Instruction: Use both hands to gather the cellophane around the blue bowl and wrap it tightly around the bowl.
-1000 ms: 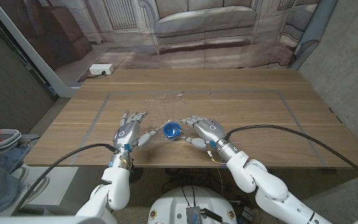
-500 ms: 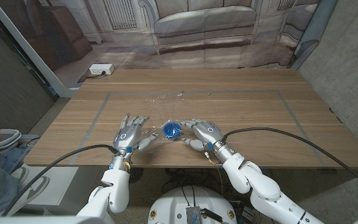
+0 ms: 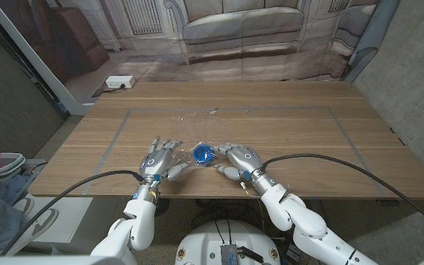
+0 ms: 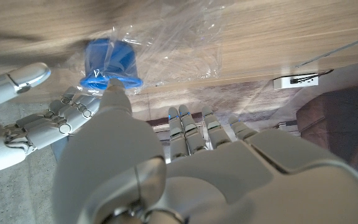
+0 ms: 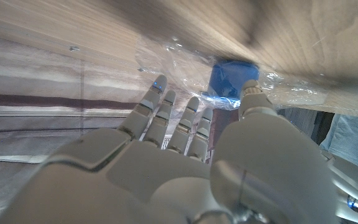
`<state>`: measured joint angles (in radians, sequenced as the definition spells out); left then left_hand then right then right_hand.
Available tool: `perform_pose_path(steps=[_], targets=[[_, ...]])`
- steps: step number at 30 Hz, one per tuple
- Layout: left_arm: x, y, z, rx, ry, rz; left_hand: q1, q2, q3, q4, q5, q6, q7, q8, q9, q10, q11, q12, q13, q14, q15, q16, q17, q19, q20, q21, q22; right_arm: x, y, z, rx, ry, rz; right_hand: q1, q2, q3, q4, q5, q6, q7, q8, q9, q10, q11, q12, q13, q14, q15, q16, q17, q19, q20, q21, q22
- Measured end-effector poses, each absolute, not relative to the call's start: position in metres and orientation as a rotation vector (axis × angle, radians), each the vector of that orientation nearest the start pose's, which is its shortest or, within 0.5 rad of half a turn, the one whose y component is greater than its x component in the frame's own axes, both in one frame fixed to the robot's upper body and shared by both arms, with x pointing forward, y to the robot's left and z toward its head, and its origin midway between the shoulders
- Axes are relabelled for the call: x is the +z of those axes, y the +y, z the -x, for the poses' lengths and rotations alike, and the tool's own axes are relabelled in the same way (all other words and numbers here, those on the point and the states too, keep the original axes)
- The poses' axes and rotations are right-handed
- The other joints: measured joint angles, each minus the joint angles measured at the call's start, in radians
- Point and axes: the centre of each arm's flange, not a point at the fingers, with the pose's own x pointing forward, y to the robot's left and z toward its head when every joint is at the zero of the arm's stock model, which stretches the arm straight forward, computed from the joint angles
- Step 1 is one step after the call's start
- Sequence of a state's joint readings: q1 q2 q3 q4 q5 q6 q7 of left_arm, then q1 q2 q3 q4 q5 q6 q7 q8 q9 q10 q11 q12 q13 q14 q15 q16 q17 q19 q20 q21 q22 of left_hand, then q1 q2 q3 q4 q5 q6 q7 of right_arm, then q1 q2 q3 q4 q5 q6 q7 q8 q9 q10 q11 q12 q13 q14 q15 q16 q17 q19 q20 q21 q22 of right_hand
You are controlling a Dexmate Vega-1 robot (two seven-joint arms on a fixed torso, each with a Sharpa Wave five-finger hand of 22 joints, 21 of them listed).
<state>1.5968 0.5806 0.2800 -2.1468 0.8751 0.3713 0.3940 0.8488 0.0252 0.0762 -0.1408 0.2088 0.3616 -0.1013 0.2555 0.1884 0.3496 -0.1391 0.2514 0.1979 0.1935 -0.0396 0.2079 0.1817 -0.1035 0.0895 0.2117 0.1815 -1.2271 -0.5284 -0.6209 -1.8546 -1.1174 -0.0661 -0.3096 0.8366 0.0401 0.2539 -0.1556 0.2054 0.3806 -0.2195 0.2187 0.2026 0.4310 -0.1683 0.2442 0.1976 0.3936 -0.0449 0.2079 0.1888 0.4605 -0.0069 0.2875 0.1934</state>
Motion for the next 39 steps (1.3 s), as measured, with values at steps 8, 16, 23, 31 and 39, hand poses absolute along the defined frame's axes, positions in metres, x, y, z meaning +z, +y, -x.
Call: perform_pose_path(steps=[8, 16, 23, 31, 39], targets=[[-0.149, 0.234, -0.454, 0.337, -0.570, -1.217, 0.012, -0.006, 0.000, 0.000, 0.000, 0.001, 0.001, -0.001, 0.000, -0.007, 0.000, -0.009, 0.000, 0.009, 0.002, 0.000, 0.000, 0.005, -0.005, 0.000, 0.000, -0.160, -0.082, -0.501, 0.037, -0.975, 1.447, 0.037, 0.006, 0.011, -0.011, 0.009, -0.005, -0.004, -0.004, 0.000, -0.004, -0.004, 0.000, 0.000, 0.007, 0.004, 0.000, -0.003, 0.016, -0.009, 0.002, 0.000], [-0.150, 0.234, -0.458, 0.312, -0.577, -1.201, 0.018, 0.001, 0.000, 0.000, 0.000, 0.001, -0.017, -0.008, 0.000, -0.005, -0.010, -0.012, 0.005, 0.012, -0.001, 0.000, 0.000, 0.005, -0.005, 0.000, 0.000, -0.163, -0.081, -0.503, 0.059, -0.997, 1.448, 0.049, 0.007, 0.011, -0.011, 0.009, -0.008, 0.000, -0.004, 0.000, -0.004, -0.004, 0.000, 0.000, 0.010, 0.001, 0.000, -0.003, 0.021, -0.007, 0.002, 0.000], [-0.152, 0.231, -0.461, 0.292, -0.605, -1.197, 0.022, 0.005, 0.003, 0.003, 0.000, 0.058, -0.052, 0.001, 0.000, 0.038, -0.064, -0.012, 0.003, 0.046, 0.000, 0.000, 0.000, 0.017, -0.015, 0.000, 0.000, -0.165, -0.082, -0.507, 0.067, -0.999, 1.451, 0.053, 0.011, 0.015, -0.007, 0.009, -0.003, -0.004, -0.004, 0.000, -0.004, -0.004, -0.001, 0.000, 0.020, 0.001, 0.000, 0.000, 0.025, -0.011, 0.009, 0.005], [-0.154, 0.226, -0.463, 0.283, -0.650, -1.186, 0.030, 0.012, 0.003, 0.003, 0.000, 0.107, -0.065, 0.012, 0.000, 0.073, -0.073, -0.007, 0.002, 0.071, 0.000, 0.009, 0.000, 0.034, -0.023, 0.000, 0.000, -0.168, -0.084, -0.510, 0.059, -1.006, 1.447, 0.058, 0.016, 0.012, -0.004, 0.009, 0.053, -0.002, 0.008, 0.000, 0.028, -0.031, 0.008, 0.000, 0.074, -0.002, 0.008, 0.005, 0.056, -0.031, 0.017, 0.005], [-0.154, 0.222, -0.466, 0.269, -0.671, -1.162, 0.030, 0.013, 0.000, 0.006, 0.000, 0.121, -0.061, 0.012, 0.000, 0.086, -0.073, -0.007, 0.002, 0.086, -0.003, 0.009, 0.000, 0.038, -0.027, 0.000, 0.000, -0.171, -0.085, -0.514, 0.054, -1.031, 1.440, 0.070, 0.027, 0.010, 0.010, 0.009, 0.122, -0.004, 0.023, 0.005, 0.045, -0.041, 0.019, 0.000, 0.143, -0.004, 0.022, 0.009, 0.092, -0.045, 0.038, 0.016]])
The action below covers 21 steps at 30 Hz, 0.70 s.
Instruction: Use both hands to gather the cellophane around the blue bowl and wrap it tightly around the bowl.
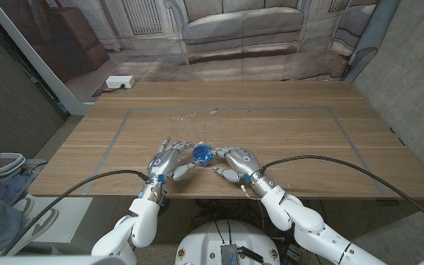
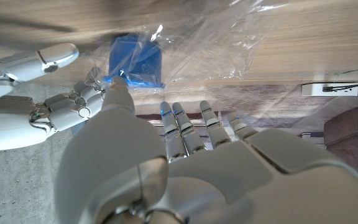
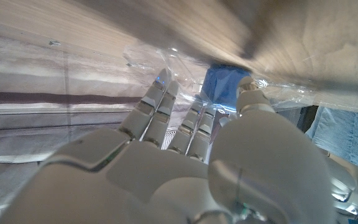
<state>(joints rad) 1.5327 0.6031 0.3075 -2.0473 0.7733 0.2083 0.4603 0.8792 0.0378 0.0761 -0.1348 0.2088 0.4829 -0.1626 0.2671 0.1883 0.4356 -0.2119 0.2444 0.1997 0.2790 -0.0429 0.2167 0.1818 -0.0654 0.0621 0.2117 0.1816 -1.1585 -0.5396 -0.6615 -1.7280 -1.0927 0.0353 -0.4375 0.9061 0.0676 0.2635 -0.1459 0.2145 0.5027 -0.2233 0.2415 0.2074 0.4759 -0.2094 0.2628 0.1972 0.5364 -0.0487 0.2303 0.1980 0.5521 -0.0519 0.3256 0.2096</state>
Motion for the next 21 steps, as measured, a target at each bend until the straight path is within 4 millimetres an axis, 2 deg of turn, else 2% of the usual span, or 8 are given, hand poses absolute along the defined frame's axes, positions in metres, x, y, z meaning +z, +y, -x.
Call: perform_pose_path(steps=[4, 12, 21], targets=[[-0.154, 0.221, -0.467, 0.265, -0.670, -1.153, 0.013, 0.013, 0.004, 0.004, 0.000, 0.014, 0.004, 0.000, 0.000, 0.022, 0.001, 0.004, 0.000, 0.012, 0.002, 0.000, 0.000, 0.009, -0.009, 0.000, 0.000, -0.170, -0.085, -0.516, 0.054, -1.040, 1.438, 0.000, 0.000, 0.000, 0.000, 0.000, 0.011, 0.000, 0.007, 0.000, 0.000, 0.000, 0.000, -0.002, 0.005, -0.005, 0.000, 0.001, 0.003, 0.000, 0.006, 0.002], [-0.153, 0.217, -0.473, 0.238, -0.649, -1.154, 0.028, 0.006, 0.007, 0.001, 0.000, 0.040, 0.004, 0.007, 0.000, 0.045, 0.000, 0.003, 0.000, 0.021, 0.000, 0.000, 0.000, 0.010, -0.010, 0.000, 0.000, -0.169, -0.085, -0.520, 0.051, -1.052, 1.437, 0.000, 0.000, -0.006, 0.005, 0.000, 0.023, 0.002, 0.007, 0.000, 0.000, -0.001, 0.001, -0.002, 0.005, -0.005, 0.000, 0.005, 0.003, 0.000, 0.006, 0.007], [-0.152, 0.214, -0.479, 0.219, -0.635, -1.163, 0.049, 0.012, 0.011, 0.005, 0.000, 0.132, 0.003, 0.025, 0.000, 0.136, 0.001, 0.015, 0.000, 0.074, 0.001, 0.004, 0.000, 0.038, -0.026, 0.000, 0.000, -0.168, -0.086, -0.520, 0.045, -1.058, 1.439, 0.000, 0.000, -0.010, 0.010, -0.001, 0.032, 0.000, 0.006, -0.003, 0.002, -0.002, 0.003, -0.002, 0.009, -0.002, 0.000, 0.009, -0.005, 0.000, 0.006, 0.010]])
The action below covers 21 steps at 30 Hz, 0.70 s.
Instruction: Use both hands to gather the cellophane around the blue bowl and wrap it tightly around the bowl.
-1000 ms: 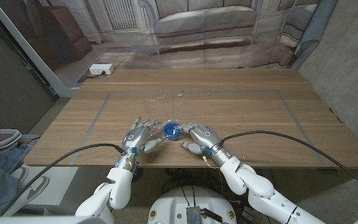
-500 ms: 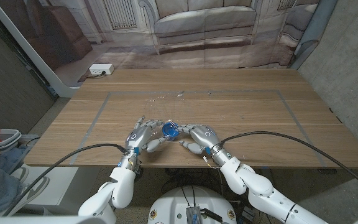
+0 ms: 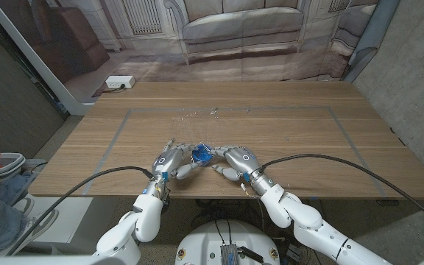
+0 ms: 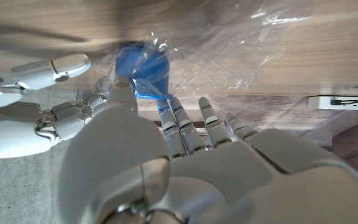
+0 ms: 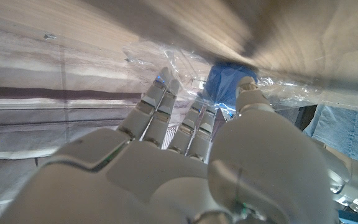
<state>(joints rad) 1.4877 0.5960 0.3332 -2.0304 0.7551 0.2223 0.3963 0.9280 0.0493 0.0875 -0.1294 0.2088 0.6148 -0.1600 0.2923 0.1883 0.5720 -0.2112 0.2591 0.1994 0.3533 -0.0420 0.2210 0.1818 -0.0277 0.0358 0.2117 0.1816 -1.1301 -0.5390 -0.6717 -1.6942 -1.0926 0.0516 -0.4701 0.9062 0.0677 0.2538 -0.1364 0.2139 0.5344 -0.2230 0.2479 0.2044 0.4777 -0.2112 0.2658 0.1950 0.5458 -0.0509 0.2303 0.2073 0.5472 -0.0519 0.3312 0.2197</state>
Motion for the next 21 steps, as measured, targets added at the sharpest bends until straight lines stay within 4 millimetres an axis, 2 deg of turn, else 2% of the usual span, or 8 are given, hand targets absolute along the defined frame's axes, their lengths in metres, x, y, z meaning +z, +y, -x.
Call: perform_pose_path(steps=[2, 5, 11, 16, 21], targets=[[-0.152, 0.213, -0.479, 0.217, -0.634, -1.164, 0.007, 0.006, 0.003, -0.003, 0.000, 0.023, 0.001, 0.006, 0.000, 0.018, 0.000, 0.000, -0.001, 0.016, 0.000, 0.004, 0.000, 0.009, -0.009, 0.000, 0.000, -0.168, -0.087, -0.520, 0.043, -1.060, 1.439, 0.000, 0.000, 0.000, 0.000, 0.000, 0.023, 0.001, 0.007, 0.000, 0.013, 0.004, 0.001, 0.001, 0.025, -0.001, 0.002, 0.000, 0.000, 0.000, 0.005, 0.004], [-0.152, 0.212, -0.481, 0.216, -0.635, -1.163, 0.014, 0.006, 0.004, -0.004, 0.000, 0.057, -0.001, 0.008, -0.002, 0.049, 0.001, -0.001, -0.002, 0.047, -0.001, 0.005, 0.000, 0.029, -0.022, 0.008, 0.000, -0.167, -0.087, -0.520, 0.037, -1.067, 1.435, 0.008, 0.008, 0.000, 0.000, 0.000, 0.065, 0.000, 0.011, 0.000, 0.109, 0.008, 0.034, 0.004, 0.086, -0.006, 0.024, 0.011, 0.009, 0.000, 0.034, 0.021], [-0.152, 0.211, -0.482, 0.218, -0.640, -1.142, 0.027, 0.018, 0.013, 0.004, -0.008, 0.125, 0.004, 0.019, -0.003, 0.127, -0.002, -0.003, -0.002, 0.121, -0.004, 0.016, 0.000, 0.077, -0.039, 0.016, 0.000, -0.159, -0.087, -0.518, 0.037, -1.094, 1.423, 0.034, 0.034, -0.003, -0.003, 0.000, 0.168, 0.000, 0.039, 0.003, 0.279, 0.006, 0.101, 0.006, 0.213, -0.025, 0.075, 0.036, 0.050, -0.005, 0.099, 0.065], [-0.151, 0.211, -0.483, 0.222, -0.651, -1.107, 0.036, 0.028, 0.021, 0.012, -0.016, 0.192, 0.010, 0.026, -0.005, 0.193, 0.012, 0.000, -0.005, 0.198, -0.008, 0.024, 0.000, 0.130, -0.053, 0.023, 0.000, -0.154, -0.086, -0.518, 0.058, -1.100, 1.416, 0.040, 0.040, -0.006, -0.006, 0.000, 0.232, -0.001, 0.052, 0.003, 0.314, 0.020, 0.116, 0.027, 0.263, -0.041, 0.091, 0.043, 0.067, -0.005, 0.132, 0.084], [-0.147, 0.213, -0.484, 0.218, -0.665, -1.047, 0.052, 0.050, 0.021, 0.012, -0.020, 0.261, 0.022, 0.026, -0.006, 0.248, 0.037, 0.000, -0.007, 0.298, -0.017, 0.035, -0.005, 0.203, -0.058, 0.040, 0.000, -0.146, -0.083, -0.519, 0.080, -1.109, 1.413, 0.040, 0.040, -0.010, -0.002, -0.006, 0.259, -0.002, 0.056, 0.003, 0.341, 0.013, 0.123, 0.030, 0.273, -0.047, 0.091, 0.041, 0.071, -0.002, 0.147, 0.093]])
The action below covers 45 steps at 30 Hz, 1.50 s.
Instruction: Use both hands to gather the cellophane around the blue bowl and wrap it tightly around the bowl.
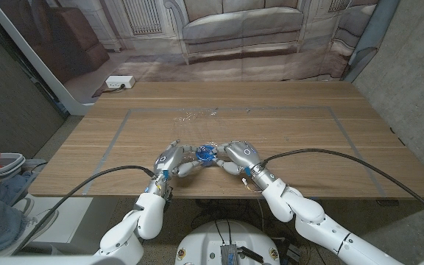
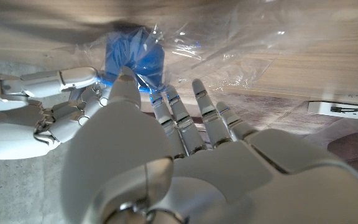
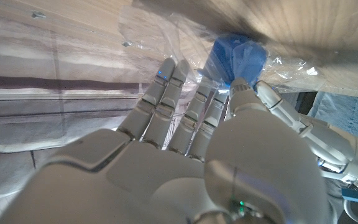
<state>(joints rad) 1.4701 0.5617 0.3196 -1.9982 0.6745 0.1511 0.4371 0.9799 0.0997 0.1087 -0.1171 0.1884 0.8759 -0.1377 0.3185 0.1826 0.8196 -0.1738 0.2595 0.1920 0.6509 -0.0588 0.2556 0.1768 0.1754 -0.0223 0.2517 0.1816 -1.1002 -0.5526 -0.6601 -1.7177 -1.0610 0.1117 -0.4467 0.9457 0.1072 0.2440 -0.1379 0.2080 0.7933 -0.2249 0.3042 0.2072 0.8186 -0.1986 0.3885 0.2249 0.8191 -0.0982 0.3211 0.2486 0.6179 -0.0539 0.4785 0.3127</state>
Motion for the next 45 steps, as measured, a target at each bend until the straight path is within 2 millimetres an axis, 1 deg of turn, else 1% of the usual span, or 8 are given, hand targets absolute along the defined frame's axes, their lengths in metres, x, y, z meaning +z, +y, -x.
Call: perform_pose_path(steps=[5, 9, 12, 13, 14, 15, 26, 45], targets=[[-0.141, 0.216, -0.485, 0.213, -0.670, -0.988, 0.008, 0.008, 0.013, -0.013, -0.004, 0.057, 0.004, 0.003, -0.002, 0.069, 0.023, -0.013, 0.000, 0.131, -0.022, 0.000, 0.000, 0.089, -0.002, 0.015, 0.000, -0.140, -0.080, -0.521, 0.113, -1.098, 1.412, 0.000, 0.000, -0.007, 0.007, -0.003, 0.011, 0.000, 0.000, -0.001, 0.014, -0.014, 0.001, -0.006, 0.003, 0.000, -0.005, -0.003, 0.000, 0.000, 0.006, 0.002], [-0.136, 0.218, -0.486, 0.197, -0.666, -0.948, 0.006, 0.011, 0.023, -0.023, -0.007, 0.075, 0.007, 0.004, 0.000, 0.107, 0.015, -0.020, 0.003, 0.188, -0.040, 0.000, -0.005, 0.132, 0.001, 0.023, 0.000, -0.135, -0.078, -0.523, 0.129, -1.086, 1.408, -0.009, -0.005, -0.013, 0.013, -0.003, 0.021, 0.000, 0.000, -0.003, 0.018, -0.018, -0.003, -0.011, 0.003, 0.000, -0.008, -0.003, -0.001, 0.000, 0.008, 0.006], [-0.130, 0.220, -0.488, 0.180, -0.659, -0.917, 0.017, 0.070, 0.027, -0.027, -0.008, 0.075, 0.007, 0.005, 0.000, 0.131, 0.005, -0.027, 0.004, 0.209, -0.050, -0.004, -0.002, 0.146, 0.001, 0.023, 0.000, -0.130, -0.078, -0.526, 0.143, -1.067, 1.401, -0.016, -0.005, -0.016, 0.016, -0.003, 0.021, 0.000, -0.003, -0.005, 0.021, -0.021, -0.008, -0.014, 0.003, 0.000, -0.016, -0.003, -0.006, -0.005, 0.015, 0.008], [-0.126, 0.221, -0.489, 0.176, -0.656, -0.904, 0.006, 0.087, 0.045, -0.010, -0.008, 0.074, 0.008, 0.005, 0.000, 0.142, -0.002, -0.027, 0.005, 0.210, -0.048, -0.004, -0.002, 0.150, 0.005, 0.023, 0.000, -0.128, -0.077, -0.527, 0.151, -1.055, 1.397, -0.016, -0.005, -0.018, 0.018, -0.003, 0.021, 0.000, -0.003, -0.005, 0.018, -0.018, -0.008, -0.015, 0.003, 0.000, -0.016, -0.003, -0.006, -0.005, 0.015, 0.010], [-0.126, 0.221, -0.489, 0.171, -0.652, -0.899, 0.003, 0.092, 0.091, 0.036, -0.007, 0.079, 0.015, 0.006, 0.004, 0.157, -0.017, -0.029, 0.008, 0.210, -0.048, -0.008, -0.002, 0.150, 0.005, 0.023, 0.000, -0.127, -0.077, -0.527, 0.152, -1.053, 1.395, -0.021, -0.010, -0.018, 0.018, -0.003, 0.021, 0.000, -0.002, -0.005, 0.018, -0.018, -0.010, -0.016, 0.003, 0.000, -0.016, -0.002, -0.008, -0.003, 0.015, 0.010], [-0.126, 0.221, -0.489, 0.171, -0.652, -0.899, -0.002, 0.100, 0.109, 0.048, -0.007, 0.099, 0.038, 0.006, 0.009, 0.162, -0.020, -0.030, 0.009, 0.213, -0.051, -0.008, -0.002, 0.154, 0.008, 0.023, 0.000, -0.125, -0.077, -0.528, 0.162, -1.041, 1.390, -0.025, -0.007, -0.020, 0.020, -0.003, 0.021, 0.000, -0.002, -0.005, 0.018, -0.018, -0.011, -0.016, 0.003, 0.000, -0.016, -0.002, -0.009, -0.002, 0.015, 0.010], [-0.096, 0.227, -0.496, 0.149, -0.615, -0.834, 0.012, 0.084, 0.153, 0.064, -0.007, 0.115, 0.074, -0.009, 0.003, 0.184, 0.006, -0.039, 0.006, 0.198, -0.049, -0.048, -0.002, 0.130, 0.024, 0.009, 0.002, -0.109, -0.080, -0.537, 0.210, -0.932, 1.341, -0.075, -0.008, -0.043, 0.043, -0.011, 0.032, 0.000, -0.009, -0.008, 0.032, -0.011, -0.015, -0.020, 0.009, -0.002, -0.022, -0.002, -0.010, -0.002, 0.032, 0.015], [-0.072, 0.243, -0.515, 0.112, -0.489, -0.738, 0.015, 0.071, 0.184, 0.069, -0.011, 0.117, 0.104, -0.025, 0.006, 0.207, 0.029, -0.047, 0.006, 0.210, -0.048, -0.052, -0.004, 0.143, 0.037, 0.003, 0.000, -0.076, -0.086, -0.559, 0.293, -0.739, 1.288, -0.116, -0.007, -0.064, 0.064, -0.011, 0.063, 0.001, -0.017, -0.009, 0.100, -0.001, -0.015, -0.027, 0.077, -0.020, -0.019, -0.003, 0.016, -0.005, 0.066, 0.019]])
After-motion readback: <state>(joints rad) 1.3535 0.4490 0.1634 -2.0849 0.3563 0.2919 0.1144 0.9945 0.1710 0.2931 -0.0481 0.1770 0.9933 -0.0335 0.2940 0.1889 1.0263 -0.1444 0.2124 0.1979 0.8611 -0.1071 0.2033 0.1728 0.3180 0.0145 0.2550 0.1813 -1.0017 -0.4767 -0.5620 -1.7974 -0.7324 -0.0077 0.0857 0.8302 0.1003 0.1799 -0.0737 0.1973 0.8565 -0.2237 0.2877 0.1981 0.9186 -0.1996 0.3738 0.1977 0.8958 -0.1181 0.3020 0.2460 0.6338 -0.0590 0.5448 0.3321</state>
